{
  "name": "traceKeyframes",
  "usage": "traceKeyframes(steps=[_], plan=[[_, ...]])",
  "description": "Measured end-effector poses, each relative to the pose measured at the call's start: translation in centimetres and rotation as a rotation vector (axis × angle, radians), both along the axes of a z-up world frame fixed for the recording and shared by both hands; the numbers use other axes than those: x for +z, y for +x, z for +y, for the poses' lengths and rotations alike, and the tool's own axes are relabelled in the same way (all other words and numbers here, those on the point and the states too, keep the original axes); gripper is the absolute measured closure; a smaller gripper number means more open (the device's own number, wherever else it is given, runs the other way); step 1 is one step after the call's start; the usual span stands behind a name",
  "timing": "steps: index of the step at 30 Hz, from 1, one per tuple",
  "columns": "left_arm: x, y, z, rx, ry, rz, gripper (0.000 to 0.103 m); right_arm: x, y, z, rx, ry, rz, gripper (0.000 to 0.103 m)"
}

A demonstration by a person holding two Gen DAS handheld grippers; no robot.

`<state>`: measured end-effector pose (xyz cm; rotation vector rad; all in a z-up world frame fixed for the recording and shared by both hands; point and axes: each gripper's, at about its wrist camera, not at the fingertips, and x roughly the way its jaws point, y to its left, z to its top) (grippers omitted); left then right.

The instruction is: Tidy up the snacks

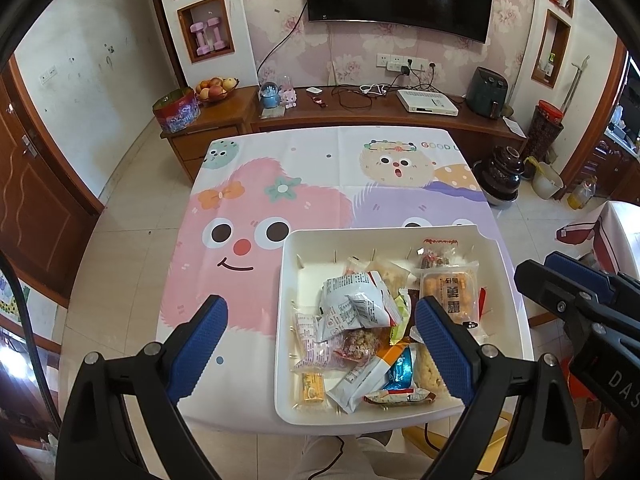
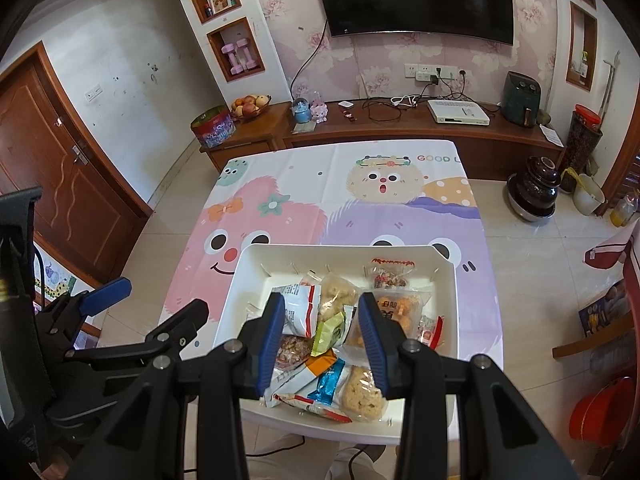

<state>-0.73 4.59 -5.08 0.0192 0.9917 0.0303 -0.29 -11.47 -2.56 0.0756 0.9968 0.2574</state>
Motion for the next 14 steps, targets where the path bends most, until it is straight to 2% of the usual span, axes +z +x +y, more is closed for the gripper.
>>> traceKeyframes(steps=[14], plan=[[-0.13, -0.1, 0.06, 0.0, 0.001, 0.002, 0.009, 0.02, 0.11, -0.07, -0.002, 0.002, 0.001, 0.064]])
